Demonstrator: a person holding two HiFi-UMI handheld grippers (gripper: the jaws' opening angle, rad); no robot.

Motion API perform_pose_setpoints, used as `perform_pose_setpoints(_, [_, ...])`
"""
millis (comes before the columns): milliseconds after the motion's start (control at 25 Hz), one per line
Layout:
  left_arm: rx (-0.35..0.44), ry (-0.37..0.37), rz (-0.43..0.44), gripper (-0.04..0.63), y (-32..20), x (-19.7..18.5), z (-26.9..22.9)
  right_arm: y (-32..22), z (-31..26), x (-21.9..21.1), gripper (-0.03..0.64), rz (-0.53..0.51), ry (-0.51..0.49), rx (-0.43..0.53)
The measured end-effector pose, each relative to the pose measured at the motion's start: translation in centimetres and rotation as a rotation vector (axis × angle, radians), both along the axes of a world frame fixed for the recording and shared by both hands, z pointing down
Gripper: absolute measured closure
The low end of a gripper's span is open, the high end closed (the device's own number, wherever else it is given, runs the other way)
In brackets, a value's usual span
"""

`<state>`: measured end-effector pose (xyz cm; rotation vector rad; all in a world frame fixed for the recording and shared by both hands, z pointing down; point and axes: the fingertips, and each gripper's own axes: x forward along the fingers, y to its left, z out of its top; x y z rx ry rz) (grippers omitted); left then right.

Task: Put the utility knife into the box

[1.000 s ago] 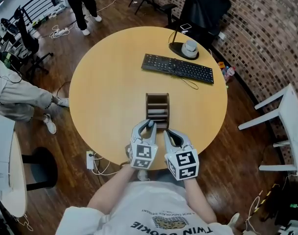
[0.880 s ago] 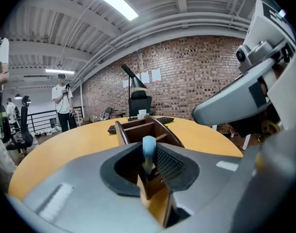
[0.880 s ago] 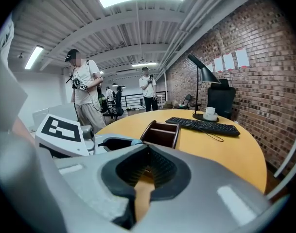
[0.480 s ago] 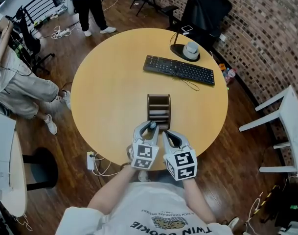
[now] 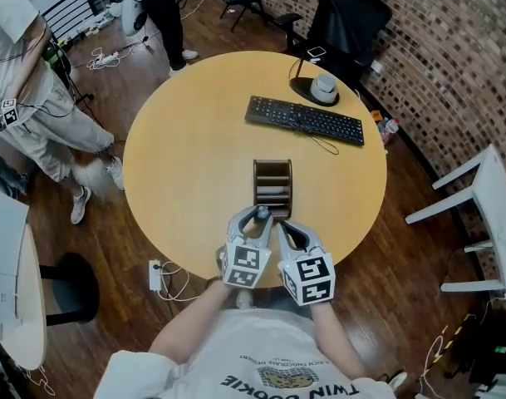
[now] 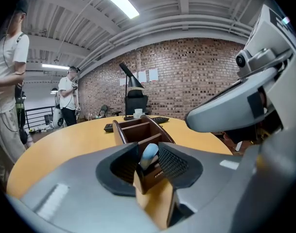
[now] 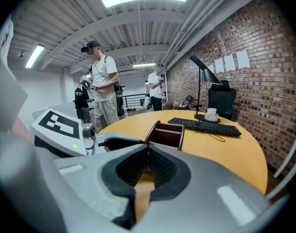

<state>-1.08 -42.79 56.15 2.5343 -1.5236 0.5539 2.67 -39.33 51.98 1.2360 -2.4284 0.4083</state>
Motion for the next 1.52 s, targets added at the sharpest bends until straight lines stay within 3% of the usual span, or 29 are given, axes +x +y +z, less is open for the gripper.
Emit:
perform_pose_setpoints(640, [0.036,0.076,0.075,0.460,4.3,-0.3,-2.4,3.9,-0.6,-1.3,0.615,0.079,-0.001,0.019])
perform_pose_setpoints(1080, [-0.008,0.125,0.087,0.471,8.8,0.6,-3.7,7.3,-1.5,-0.2,0.615,0.128,-0.007,0.025])
perform_pose_setpoints(1520, [0.010,0.122,0.042,0.568,15.3,2.6,-5.3,13.3,-2.0,2.0,0.615,0.105,-0.045,0.041])
